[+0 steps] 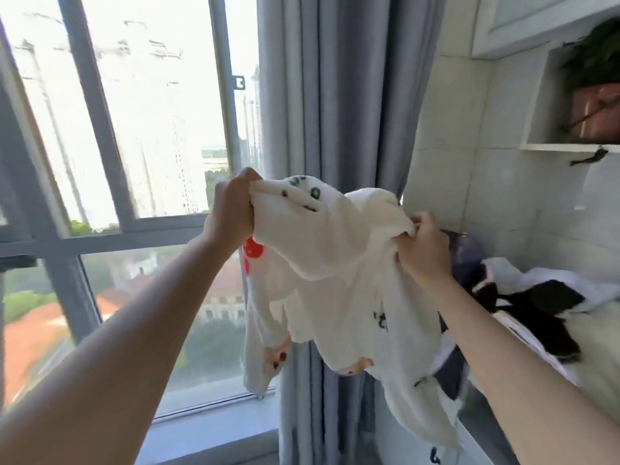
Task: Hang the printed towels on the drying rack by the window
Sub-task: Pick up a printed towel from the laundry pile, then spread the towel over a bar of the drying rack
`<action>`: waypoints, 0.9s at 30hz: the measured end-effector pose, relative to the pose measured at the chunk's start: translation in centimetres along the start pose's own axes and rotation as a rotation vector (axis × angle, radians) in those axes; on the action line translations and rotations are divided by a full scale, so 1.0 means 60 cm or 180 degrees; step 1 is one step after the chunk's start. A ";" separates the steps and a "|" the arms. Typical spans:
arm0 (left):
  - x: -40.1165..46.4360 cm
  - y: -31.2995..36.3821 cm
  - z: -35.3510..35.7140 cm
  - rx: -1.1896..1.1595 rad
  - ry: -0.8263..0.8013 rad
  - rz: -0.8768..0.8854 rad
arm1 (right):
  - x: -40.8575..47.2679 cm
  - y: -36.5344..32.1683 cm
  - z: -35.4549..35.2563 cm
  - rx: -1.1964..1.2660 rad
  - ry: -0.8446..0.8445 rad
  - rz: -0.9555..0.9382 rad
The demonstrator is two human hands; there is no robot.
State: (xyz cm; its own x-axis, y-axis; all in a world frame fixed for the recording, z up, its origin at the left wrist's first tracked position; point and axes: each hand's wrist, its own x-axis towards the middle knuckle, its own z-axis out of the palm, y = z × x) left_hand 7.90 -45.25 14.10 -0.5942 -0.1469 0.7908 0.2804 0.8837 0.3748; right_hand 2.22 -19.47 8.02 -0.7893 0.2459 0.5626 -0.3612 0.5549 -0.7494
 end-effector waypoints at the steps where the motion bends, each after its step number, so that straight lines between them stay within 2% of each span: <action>1: -0.007 -0.031 -0.035 0.0212 -0.0010 -0.0006 | -0.020 -0.019 0.029 -0.0015 -0.0112 0.0018; 4: -0.032 -0.105 -0.112 0.0555 0.0023 -0.0001 | -0.078 -0.067 0.098 0.0008 -0.0438 0.0057; 10: -0.085 -0.218 -0.236 0.0964 -0.0302 -0.0280 | -0.186 -0.148 0.194 0.0055 -0.0871 0.0398; 14: -0.105 -0.254 -0.281 0.0857 -0.0532 -0.0310 | -0.257 -0.221 0.224 0.0246 -0.1969 0.0553; 17: -0.117 -0.253 -0.285 0.0676 -0.0420 -0.0585 | -0.309 -0.299 0.236 0.0721 -0.2706 0.0280; 19: -0.125 -0.245 -0.284 0.0434 -0.0507 -0.0623 | -0.334 -0.344 0.251 0.0791 -0.2979 -0.0093; 20: -0.130 -0.243 -0.285 0.0367 -0.0552 -0.0618 | -0.343 -0.360 0.262 0.0736 -0.2896 -0.0313; 22: -0.135 -0.248 -0.300 0.0281 -0.0542 -0.0657 | -0.351 -0.382 0.282 0.0642 -0.2334 -0.0499; 24: -0.137 -0.259 -0.323 0.0242 -0.0587 -0.0746 | -0.342 -0.383 0.291 0.0886 -0.1910 -0.0270; 27: -0.150 -0.282 -0.360 0.0082 -0.1040 -0.1036 | -0.321 -0.394 0.301 0.1108 -0.1844 -0.0015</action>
State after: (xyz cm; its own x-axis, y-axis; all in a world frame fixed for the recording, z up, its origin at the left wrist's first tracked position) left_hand 24.79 -68.49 11.07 -0.8559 -0.2745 0.4383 0.0233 0.8261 0.5630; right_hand 17.01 -51.69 8.61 -0.8910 -0.2757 0.3607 -0.4277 0.2427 -0.8707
